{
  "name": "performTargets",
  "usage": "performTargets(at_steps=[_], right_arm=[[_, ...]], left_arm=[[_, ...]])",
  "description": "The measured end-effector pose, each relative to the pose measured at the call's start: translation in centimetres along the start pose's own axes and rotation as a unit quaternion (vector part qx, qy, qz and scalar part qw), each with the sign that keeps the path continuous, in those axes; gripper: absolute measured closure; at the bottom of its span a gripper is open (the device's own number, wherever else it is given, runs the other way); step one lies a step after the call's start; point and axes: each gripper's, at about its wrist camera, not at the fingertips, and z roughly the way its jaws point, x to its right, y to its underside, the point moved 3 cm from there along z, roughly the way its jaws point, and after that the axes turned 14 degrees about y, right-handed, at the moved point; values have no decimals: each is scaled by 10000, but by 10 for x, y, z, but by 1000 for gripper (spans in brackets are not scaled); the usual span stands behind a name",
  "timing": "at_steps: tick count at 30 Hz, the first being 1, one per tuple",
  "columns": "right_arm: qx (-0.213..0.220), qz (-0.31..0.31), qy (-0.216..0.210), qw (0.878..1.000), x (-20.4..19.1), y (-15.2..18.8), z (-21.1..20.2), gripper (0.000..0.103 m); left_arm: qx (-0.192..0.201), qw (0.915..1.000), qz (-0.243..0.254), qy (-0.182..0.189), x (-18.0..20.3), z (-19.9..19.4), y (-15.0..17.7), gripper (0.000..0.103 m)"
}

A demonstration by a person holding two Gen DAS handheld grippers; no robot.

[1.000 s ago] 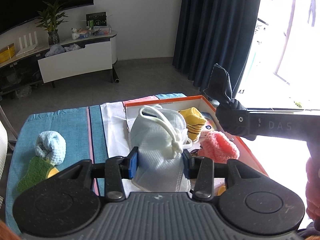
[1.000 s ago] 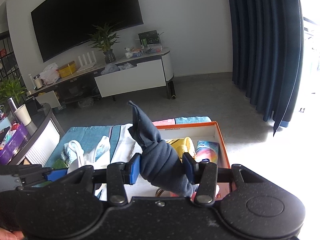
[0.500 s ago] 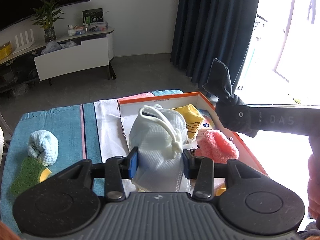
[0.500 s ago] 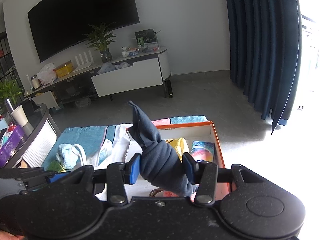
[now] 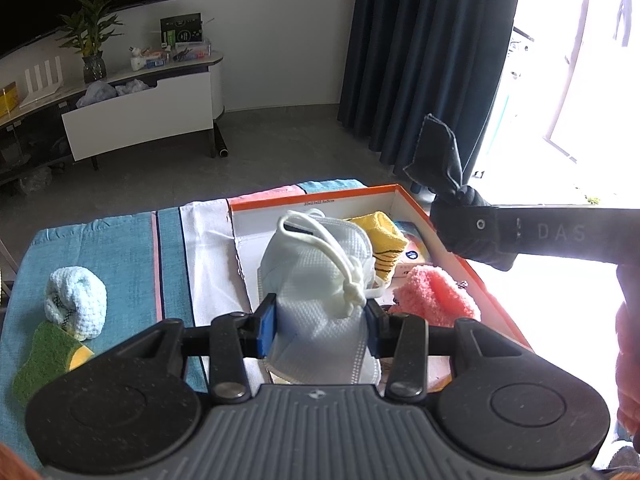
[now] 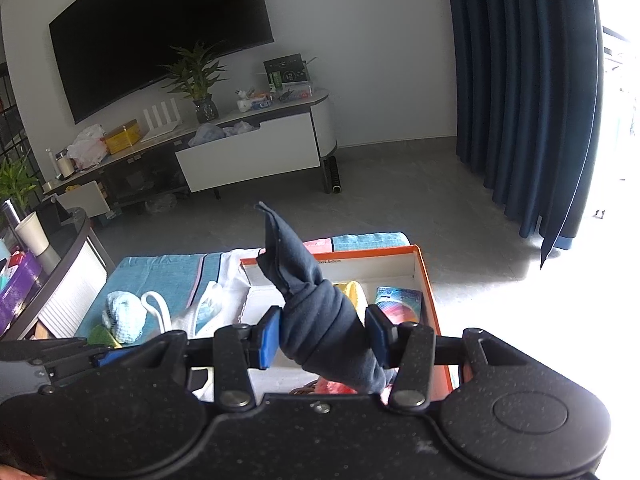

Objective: Organize soft objects
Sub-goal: 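Carry the mask in the left tool and navy sock in the right tool over the box, then open the right tool to drop the navy sock in the box while the left tool releases the mask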

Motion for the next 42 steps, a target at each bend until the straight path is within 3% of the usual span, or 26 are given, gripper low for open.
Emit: performTargets(at_steps=[36,42], right_arm=[[-217,358,499,9979,18,-23,64,46],[-163,424,452,9979,20,-25,72,36]], left_arm=[[-228,9994,-256,-32,-34,51,-29,59],[-287,9990,-308,151,-33,63,-32,56]])
